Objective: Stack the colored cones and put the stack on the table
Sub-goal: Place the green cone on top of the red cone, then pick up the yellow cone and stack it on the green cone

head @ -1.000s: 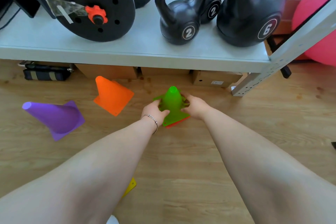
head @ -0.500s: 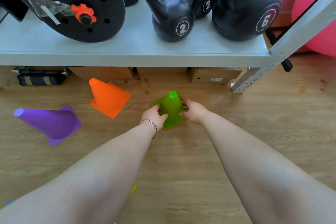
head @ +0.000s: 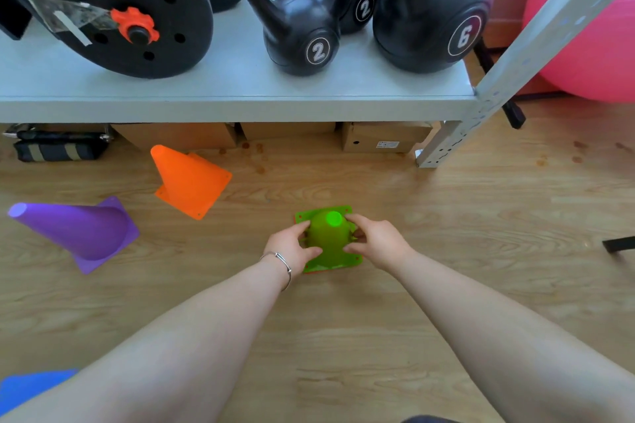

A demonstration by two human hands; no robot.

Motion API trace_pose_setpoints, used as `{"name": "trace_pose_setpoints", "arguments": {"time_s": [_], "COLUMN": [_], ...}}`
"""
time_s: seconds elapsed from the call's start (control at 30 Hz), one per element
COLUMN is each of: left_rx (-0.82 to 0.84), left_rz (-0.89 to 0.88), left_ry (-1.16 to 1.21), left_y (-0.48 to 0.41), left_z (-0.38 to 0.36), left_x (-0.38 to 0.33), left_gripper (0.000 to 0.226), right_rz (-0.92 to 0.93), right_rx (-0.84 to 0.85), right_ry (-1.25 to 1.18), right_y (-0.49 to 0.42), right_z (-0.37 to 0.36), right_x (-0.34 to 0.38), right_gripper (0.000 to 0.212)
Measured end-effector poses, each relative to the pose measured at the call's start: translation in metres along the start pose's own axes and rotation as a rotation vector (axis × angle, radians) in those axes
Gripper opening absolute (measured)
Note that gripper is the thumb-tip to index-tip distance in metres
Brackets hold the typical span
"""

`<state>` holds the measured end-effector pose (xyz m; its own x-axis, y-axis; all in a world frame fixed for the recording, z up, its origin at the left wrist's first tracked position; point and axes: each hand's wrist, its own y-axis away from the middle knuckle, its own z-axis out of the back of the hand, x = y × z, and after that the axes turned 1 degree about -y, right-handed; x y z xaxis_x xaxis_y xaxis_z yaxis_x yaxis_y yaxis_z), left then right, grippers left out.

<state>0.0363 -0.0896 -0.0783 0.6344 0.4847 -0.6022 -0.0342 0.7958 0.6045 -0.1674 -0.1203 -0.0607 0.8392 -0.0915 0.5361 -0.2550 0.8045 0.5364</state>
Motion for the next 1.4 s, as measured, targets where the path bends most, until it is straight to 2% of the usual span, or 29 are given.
{"name": "trace_pose_setpoints", "arguments": {"time_s": [0.23,0.63,0.77,0.9,1.03,1.13,1.3,1.4], "left_rx": [0.080,0.030,0.023,0.035,-0.075,-0.185,-0.346,-0.418], "left_rz": [-0.055,-0.068,-0.092,-0.150,-0.216,-0.211,-0.163,-0.142], "left_ry": [0.011,-0.143,-0.260,-0.553,-0.787,-0.875,-0.910,-0.905], "left_y": [0.019,0.019,0.018,0.020,0.026,0.036,0.058,0.072], "left_z": [-0.034,-0.035,-0.031,-0.026,-0.024,-0.016,0.013,0.038], "left_x": [-0.012,-0.019,-0.019,-0.024,-0.026,-0.031,-0.052,-0.066], "left_gripper": [0.073,0.072,0.070,0.069,0.077,0.083,0.087,0.087], "right_rz": [-0.008,-0.008,0.020,0.085,0.229,0.244,0.250,0.221], "right_rx": [-0.052,-0.077,-0.046,-0.020,-0.099,-0.191,-0.407,-0.464], "right_ry": [-0.064,-0.068,0.045,0.308,0.609,0.755,0.762,0.731], "right_y": [0.036,0.035,0.032,0.035,0.039,0.042,0.051,0.058], "right_z": [-0.013,-0.017,-0.016,-0.005,0.012,0.025,0.049,0.065], "right_x": [-0.041,-0.043,-0.043,-0.042,-0.039,-0.033,-0.001,0.027], "right_gripper": [0.075,0.078,0.080,0.078,0.076,0.079,0.078,0.077]}}
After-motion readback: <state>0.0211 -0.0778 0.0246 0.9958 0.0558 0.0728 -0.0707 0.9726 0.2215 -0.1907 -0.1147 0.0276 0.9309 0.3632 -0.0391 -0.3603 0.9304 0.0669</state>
